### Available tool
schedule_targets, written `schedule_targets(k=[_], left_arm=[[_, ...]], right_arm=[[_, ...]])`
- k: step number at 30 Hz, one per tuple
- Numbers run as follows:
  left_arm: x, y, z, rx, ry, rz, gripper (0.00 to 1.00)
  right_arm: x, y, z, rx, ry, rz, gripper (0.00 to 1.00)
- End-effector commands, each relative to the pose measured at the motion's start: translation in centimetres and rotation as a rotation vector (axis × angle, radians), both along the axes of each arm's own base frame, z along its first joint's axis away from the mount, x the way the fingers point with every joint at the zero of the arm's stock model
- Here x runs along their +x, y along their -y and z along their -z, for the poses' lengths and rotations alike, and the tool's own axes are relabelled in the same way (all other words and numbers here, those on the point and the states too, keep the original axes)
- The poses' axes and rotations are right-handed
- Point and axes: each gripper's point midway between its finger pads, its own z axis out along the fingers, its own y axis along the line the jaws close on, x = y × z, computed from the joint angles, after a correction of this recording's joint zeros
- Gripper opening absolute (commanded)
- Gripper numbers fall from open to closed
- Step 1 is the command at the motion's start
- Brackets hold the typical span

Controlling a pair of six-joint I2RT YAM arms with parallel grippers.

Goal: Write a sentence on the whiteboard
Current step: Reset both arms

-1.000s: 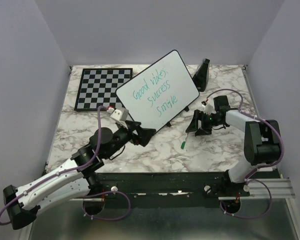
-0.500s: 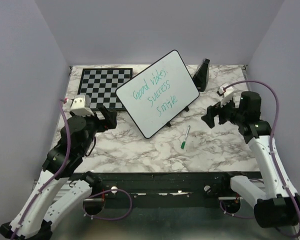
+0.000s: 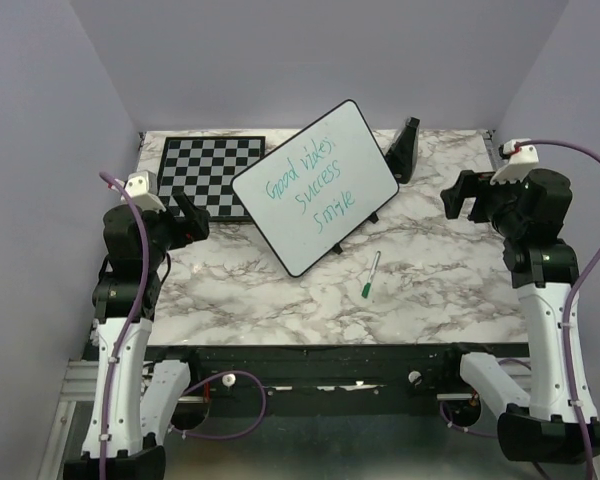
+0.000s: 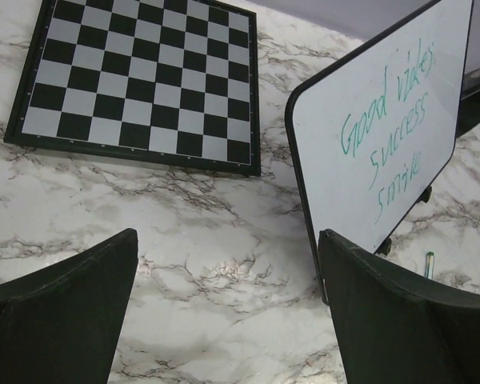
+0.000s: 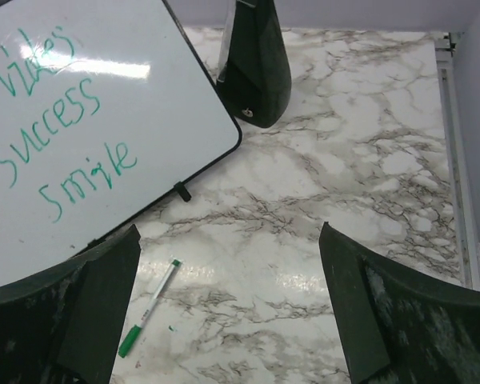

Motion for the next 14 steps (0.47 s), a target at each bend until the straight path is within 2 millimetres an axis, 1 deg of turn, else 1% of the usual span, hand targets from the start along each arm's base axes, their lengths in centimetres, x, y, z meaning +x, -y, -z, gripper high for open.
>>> schedule_targets(k=[1, 2, 5, 8, 11, 12, 13, 14], left_arm=[[-0.9, 0.8, 0.0, 0.021, 0.062, 0.067, 0.99], [-1.0, 0.7, -0.1, 0.023, 0.074, 0.063, 0.99], [-1.2, 0.6, 0.0, 0.030, 0.082, 0.057, 0.99], [-1.2, 0.4, -0.1, 0.036, 0.090, 0.050, 0.99], [-1.0, 0.5, 0.4, 0.033, 0.085, 0.051, 0.99], [-1.0, 0.5, 0.4, 0.033, 0.087, 0.051, 0.99], [-1.0, 0.5, 0.6, 0.034, 0.080, 0.050, 0.99], [-1.0, 0.4, 0.5, 0.035, 0.085, 0.047, 0.99]], right_arm=[[-0.3, 1.6, -1.9, 0.072, 0.039, 0.145, 1.00], [-0.1, 1.5, -2.4, 0.074, 0.066, 0.140, 1.00], [-0.3, 1.4, -2.9, 0.076, 0.111, 0.129, 1.00], [-0.2, 1.3, -2.8, 0.072, 0.110, 0.125, 1.00], [0.1, 1.2, -2.6, 0.068, 0.118, 0.111, 1.00], [0.2, 1.1, -2.3, 0.067, 0.117, 0.106, 1.00], [0.3, 1.2, -2.3, 0.056, 0.124, 0.103, 1.00], [0.5, 1.2, -2.8, 0.049, 0.150, 0.099, 1.00]])
